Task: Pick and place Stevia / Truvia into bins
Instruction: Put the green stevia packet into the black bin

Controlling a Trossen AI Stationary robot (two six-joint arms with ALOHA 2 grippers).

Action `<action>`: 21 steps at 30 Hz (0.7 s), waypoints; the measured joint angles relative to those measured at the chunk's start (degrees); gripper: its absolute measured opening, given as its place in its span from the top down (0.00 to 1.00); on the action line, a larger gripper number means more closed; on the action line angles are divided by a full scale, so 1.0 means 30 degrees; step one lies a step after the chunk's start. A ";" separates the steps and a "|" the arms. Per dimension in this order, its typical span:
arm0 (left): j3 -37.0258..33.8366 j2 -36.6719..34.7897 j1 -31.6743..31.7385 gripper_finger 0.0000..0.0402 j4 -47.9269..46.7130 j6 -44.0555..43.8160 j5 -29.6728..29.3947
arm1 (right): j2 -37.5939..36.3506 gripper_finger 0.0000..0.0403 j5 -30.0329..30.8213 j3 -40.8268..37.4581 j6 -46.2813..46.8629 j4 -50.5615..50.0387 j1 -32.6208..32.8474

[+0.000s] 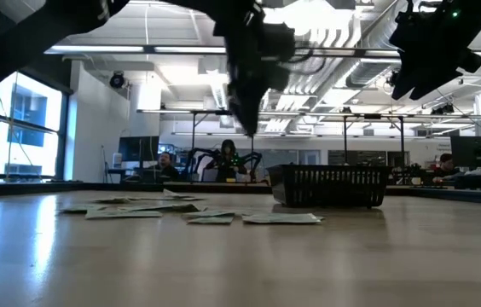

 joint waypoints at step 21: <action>-1.6046 -0.9363 0.1651 0.59 0.9747 -0.3500 -0.2364 | 0.0000 0.38 -0.0452 0.0000 -0.0395 -0.0386 -0.1404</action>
